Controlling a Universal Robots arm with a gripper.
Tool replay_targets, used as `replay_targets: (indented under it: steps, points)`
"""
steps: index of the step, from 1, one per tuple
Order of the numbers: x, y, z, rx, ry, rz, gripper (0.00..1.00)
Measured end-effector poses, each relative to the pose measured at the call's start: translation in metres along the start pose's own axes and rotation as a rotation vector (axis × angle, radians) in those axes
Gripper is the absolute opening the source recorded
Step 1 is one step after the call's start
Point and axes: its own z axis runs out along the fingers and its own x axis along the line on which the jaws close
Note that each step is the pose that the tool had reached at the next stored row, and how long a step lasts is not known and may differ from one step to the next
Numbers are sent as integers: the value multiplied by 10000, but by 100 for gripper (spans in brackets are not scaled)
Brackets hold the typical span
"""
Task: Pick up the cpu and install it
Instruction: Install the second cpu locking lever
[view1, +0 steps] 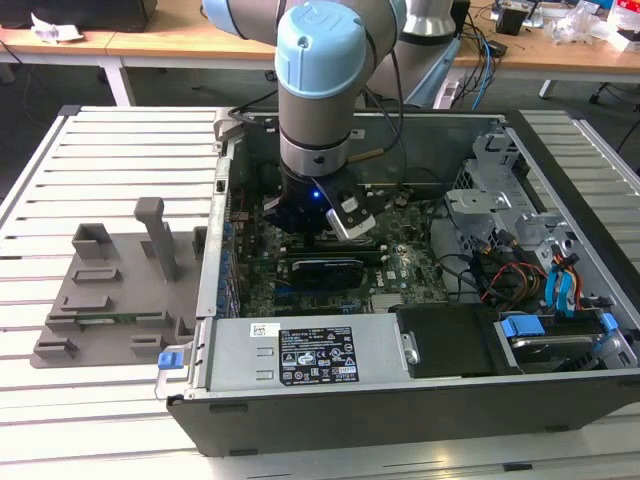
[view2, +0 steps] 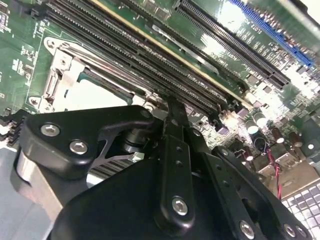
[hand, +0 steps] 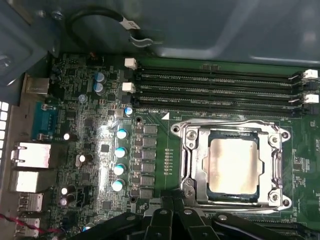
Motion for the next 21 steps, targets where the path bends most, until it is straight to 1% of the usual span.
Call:
replay_targets:
  steps: [1, 3, 5, 6, 8, 9, 11, 13, 14, 17, 19, 21]
  points:
    - [0, 3, -18, 22, -6, -1, 11]
    - [-2, 15, -109, 29, -9, -1, 11]
    - [-18, 21, -128, 52, -8, -1, 11]
    - [-46, 27, -132, 64, -7, 0, 11]
    - [-81, 33, -135, 79, -6, -1, 11]
    - [-111, 38, -142, 98, -5, -2, 11]
    - [-148, 45, -158, 126, -3, -1, 11]
    - [-219, 62, -181, 173, 0, -2, 11]
    - [-238, 71, -189, 183, 0, -3, 11]
    - [-294, 106, -245, 235, 2, -3, 11]
    - [-309, 116, -265, 256, 4, -3, 11]
    - [-335, 134, -314, 292, 6, -3, 11]
